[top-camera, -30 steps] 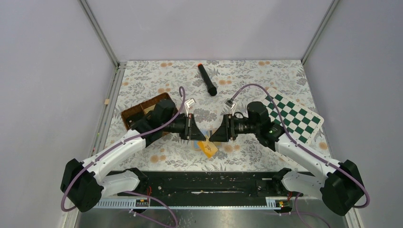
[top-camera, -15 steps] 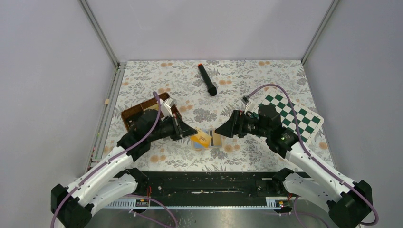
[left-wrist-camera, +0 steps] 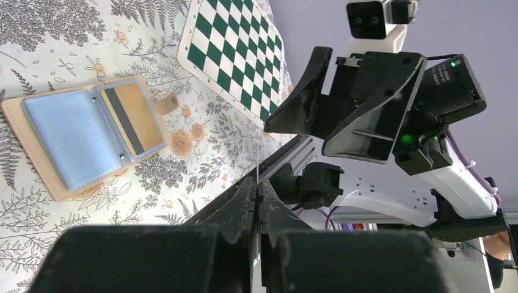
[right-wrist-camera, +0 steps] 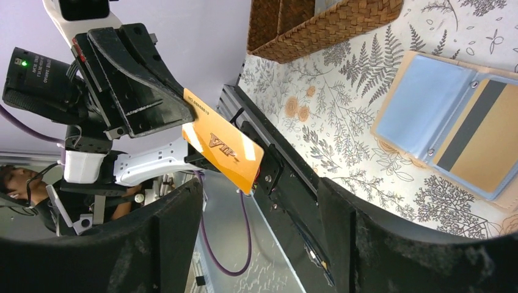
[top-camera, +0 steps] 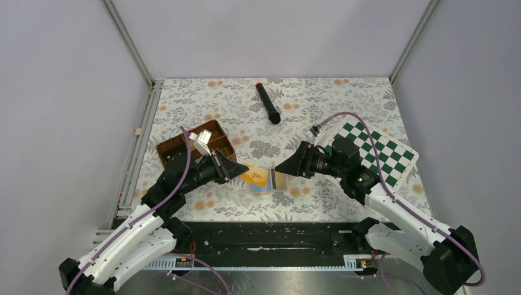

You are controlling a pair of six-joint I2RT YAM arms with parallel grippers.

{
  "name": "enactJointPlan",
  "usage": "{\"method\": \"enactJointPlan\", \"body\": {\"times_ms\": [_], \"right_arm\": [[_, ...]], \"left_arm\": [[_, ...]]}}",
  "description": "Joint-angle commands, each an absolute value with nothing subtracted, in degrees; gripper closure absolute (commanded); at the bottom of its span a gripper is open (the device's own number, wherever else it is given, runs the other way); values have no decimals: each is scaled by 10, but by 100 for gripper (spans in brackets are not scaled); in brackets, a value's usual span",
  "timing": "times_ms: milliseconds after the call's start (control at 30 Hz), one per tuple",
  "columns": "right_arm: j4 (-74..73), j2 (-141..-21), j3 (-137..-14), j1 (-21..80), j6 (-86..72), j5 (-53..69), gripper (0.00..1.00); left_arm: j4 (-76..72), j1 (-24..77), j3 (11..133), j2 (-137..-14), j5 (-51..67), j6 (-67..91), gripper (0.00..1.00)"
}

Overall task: Take the credit cards out of the card holder
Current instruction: Move the credit card to the storage box.

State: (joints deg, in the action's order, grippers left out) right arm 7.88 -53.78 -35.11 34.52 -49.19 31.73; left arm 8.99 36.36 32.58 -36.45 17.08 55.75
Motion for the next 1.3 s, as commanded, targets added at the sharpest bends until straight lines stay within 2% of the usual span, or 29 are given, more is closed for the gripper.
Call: {"method": "enactJointPlan", "body": {"times_ms": [0,233,433,600,800,867,967,1100,1267], "right_arm": [[153,-542,-337,344,-524,344,25],[200,-576,-333,344,-529,365,28],[310,-617,-308,350,-579,387,43],[328,-622,-307,351,-581,382,60],[349,-628,-308,351,-584,381,93],[360,-633,-310,350,-588,385,100],[369,-638,-313,350,-592,386,100],[355,-638,-323,346,-576,391,100],[344,-636,-330,340,-566,411,100]], "left_arm": [[54,361,324,-351,169,560,100],[-40,361,292,-353,174,598,100],[-92,360,281,-377,164,614,100],[-112,361,275,-393,170,623,100],[-103,361,273,-390,170,622,100],[-101,361,272,-391,168,622,98],[-90,361,271,-392,164,622,91],[-36,361,296,-394,161,599,74],[57,360,333,-394,157,564,70]]}}
